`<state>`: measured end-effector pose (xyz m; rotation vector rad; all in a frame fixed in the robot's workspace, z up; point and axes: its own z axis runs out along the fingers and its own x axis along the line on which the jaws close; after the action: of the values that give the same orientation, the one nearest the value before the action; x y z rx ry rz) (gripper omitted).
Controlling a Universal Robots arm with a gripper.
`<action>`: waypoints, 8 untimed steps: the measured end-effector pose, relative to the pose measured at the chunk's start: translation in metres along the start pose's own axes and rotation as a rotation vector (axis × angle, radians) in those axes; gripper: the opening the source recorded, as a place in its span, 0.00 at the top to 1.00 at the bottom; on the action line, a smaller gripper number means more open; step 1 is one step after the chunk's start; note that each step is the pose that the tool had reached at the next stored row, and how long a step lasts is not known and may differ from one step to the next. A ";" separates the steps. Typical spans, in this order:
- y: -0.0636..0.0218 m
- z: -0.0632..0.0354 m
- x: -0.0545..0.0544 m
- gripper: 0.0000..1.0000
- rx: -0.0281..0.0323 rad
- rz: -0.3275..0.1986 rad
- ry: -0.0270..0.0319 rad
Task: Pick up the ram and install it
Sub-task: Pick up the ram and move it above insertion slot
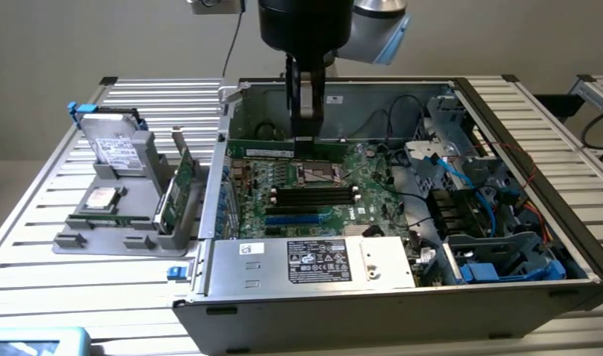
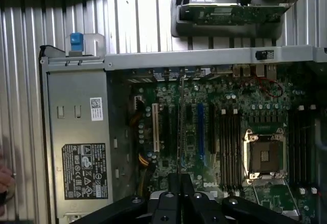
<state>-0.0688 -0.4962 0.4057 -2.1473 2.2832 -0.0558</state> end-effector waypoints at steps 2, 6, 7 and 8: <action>-0.0046 0.0002 -0.005 0.87 0.0081 0.000 0.0018; -0.0151 0.0005 -0.015 0.87 0.0189 0.000 0.0062; -0.0172 0.0008 -0.019 0.87 0.0223 0.000 0.0070; -0.0185 0.0008 -0.022 0.87 0.0268 0.000 0.0071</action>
<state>-0.0489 -0.4752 0.4051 -2.1372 2.2732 -0.0936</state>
